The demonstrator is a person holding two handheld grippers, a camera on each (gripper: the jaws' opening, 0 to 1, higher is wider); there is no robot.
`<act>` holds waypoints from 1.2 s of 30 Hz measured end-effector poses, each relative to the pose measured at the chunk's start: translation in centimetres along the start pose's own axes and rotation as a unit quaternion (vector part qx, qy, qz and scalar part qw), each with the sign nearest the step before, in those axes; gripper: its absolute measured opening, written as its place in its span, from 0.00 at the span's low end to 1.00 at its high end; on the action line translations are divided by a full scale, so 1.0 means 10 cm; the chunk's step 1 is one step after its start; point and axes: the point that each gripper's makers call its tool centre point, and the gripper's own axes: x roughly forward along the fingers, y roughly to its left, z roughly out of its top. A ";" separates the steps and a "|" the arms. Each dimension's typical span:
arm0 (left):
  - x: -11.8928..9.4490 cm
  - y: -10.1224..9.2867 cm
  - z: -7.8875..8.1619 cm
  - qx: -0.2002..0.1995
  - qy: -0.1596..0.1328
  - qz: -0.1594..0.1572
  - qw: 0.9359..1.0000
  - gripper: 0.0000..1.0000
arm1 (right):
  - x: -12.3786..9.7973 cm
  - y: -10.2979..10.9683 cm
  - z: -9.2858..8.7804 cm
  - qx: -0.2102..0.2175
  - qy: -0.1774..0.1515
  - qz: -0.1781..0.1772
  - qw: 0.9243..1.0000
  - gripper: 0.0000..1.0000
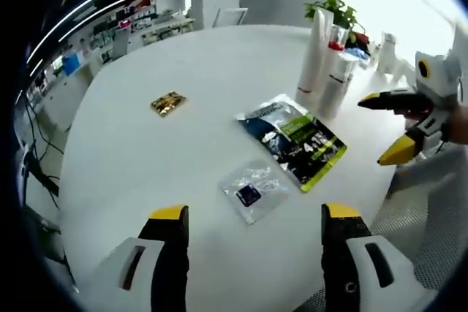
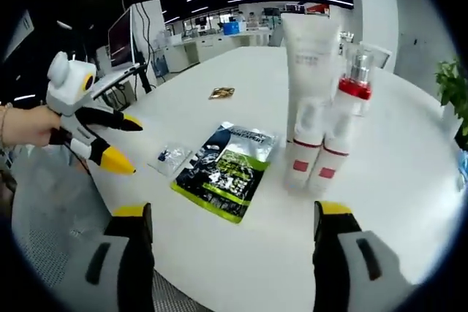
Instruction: Arrange the skincare products in the storage area until every visible bottle or jar stands upright without overlapping.
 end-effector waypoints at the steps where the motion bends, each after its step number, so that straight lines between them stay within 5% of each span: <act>1: -0.01 0.02 -0.01 -0.003 -0.002 0.001 1.000 0.76 | -0.05 -0.05 0.01 0.004 -0.005 -0.006 1.000 0.97; 15: -0.30 0.04 0.00 -0.051 -0.043 -0.005 0.998 0.97 | -0.42 -0.31 0.01 0.020 -0.047 -0.039 0.998 1.00; 36: -0.46 0.02 -0.05 -0.051 -0.048 -0.005 0.998 0.97 | -0.61 -0.44 -0.09 0.038 -0.061 -0.058 0.996 1.00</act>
